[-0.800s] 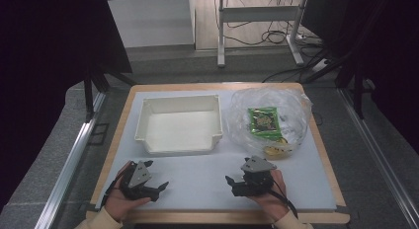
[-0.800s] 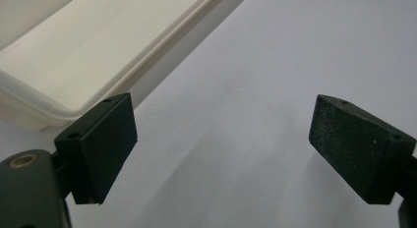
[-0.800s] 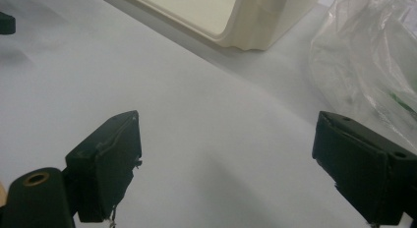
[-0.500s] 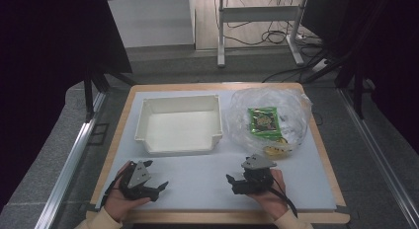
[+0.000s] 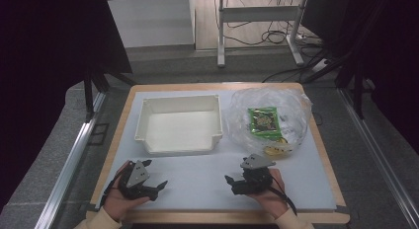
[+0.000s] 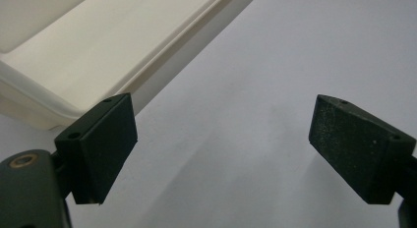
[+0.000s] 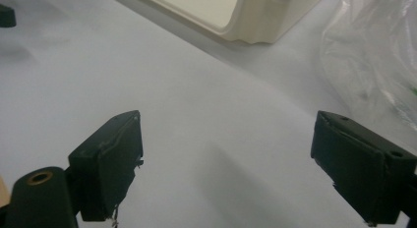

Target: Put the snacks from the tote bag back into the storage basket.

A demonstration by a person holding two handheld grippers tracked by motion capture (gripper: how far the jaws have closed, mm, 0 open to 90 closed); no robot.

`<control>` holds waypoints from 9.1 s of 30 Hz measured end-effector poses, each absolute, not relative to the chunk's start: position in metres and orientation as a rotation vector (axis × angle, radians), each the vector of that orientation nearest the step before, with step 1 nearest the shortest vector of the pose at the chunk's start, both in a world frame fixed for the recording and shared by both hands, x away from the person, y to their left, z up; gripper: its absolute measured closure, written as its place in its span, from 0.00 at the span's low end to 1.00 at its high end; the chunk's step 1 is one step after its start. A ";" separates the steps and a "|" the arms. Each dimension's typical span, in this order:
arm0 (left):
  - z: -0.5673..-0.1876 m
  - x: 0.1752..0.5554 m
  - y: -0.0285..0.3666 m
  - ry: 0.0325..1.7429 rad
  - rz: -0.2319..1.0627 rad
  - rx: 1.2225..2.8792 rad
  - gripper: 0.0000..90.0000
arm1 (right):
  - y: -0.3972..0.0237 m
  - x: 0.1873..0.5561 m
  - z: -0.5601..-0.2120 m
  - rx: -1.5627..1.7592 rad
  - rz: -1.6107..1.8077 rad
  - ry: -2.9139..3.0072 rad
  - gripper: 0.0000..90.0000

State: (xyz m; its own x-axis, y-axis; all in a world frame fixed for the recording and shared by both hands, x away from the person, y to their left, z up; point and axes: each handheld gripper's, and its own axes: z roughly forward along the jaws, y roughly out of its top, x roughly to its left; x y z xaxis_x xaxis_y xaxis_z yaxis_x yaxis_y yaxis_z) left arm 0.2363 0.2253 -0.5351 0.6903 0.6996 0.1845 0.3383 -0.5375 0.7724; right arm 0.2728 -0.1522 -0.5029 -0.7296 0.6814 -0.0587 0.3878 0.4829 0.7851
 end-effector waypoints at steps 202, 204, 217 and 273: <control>-0.537 0.236 0.225 0.799 0.615 2.169 0.12 | -0.238 0.464 -0.444 1.409 0.960 2.180 0.31; -0.537 0.236 0.225 0.799 0.615 2.169 0.12 | -0.240 0.466 -0.446 1.428 0.951 2.182 0.32; -0.537 0.236 0.225 0.799 0.616 2.169 0.12 | -0.248 0.478 -0.455 1.494 0.928 2.194 0.36; -0.537 0.236 0.225 0.796 0.617 2.168 0.12 | -0.268 0.504 -0.493 1.804 0.757 2.237 0.82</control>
State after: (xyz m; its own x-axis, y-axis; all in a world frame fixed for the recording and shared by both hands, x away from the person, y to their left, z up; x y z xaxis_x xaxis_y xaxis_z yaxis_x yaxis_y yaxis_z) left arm 0.2355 0.2251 -0.5372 0.6928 0.6987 0.1785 0.3464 -0.5395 0.7674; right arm 0.5045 -0.2680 -0.4932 -0.2537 0.9504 0.1797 0.8643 0.1394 0.4832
